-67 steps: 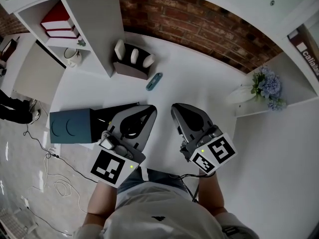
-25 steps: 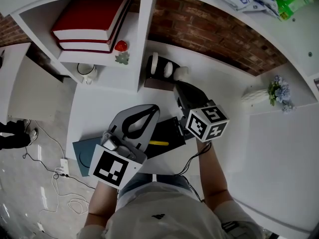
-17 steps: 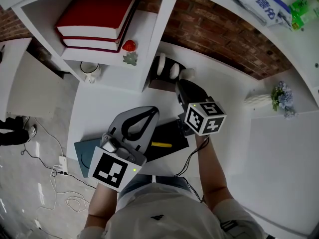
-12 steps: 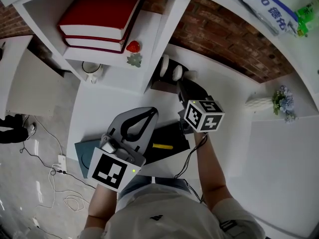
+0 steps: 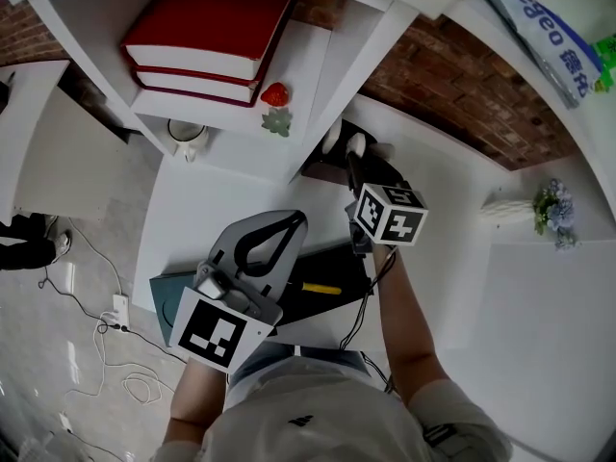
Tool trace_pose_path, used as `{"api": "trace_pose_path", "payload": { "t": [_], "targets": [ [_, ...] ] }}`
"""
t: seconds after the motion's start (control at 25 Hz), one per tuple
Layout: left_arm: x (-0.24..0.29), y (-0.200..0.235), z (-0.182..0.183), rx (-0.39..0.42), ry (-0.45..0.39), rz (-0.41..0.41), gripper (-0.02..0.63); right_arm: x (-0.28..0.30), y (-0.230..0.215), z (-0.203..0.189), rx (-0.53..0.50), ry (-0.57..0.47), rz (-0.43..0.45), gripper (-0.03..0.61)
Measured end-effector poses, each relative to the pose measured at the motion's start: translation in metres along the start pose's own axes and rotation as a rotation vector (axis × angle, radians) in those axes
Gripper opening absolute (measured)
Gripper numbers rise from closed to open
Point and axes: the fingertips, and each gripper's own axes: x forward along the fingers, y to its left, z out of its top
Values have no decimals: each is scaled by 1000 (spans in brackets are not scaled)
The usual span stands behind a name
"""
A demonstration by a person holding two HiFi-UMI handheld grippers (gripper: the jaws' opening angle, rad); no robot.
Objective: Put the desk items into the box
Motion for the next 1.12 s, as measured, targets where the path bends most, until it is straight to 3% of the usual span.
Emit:
{"api": "trace_pose_path", "payload": {
  "t": [0.28,0.56,0.72,1.12],
  "targets": [
    [-2,9,-2,-8,6,17,12,12,-9,-4,37,7,-44,120],
    [0,9,-2,-15,5,25,12,8,-11,-5,85,0,-35,104],
    [3,5,0,-25,-2,27,12,-3,-12,6,110,-45,-19,103],
    [16,-20,9,-20,-25,-14,12,-50,-5,46,57,-164,24,101]
  ]
}}
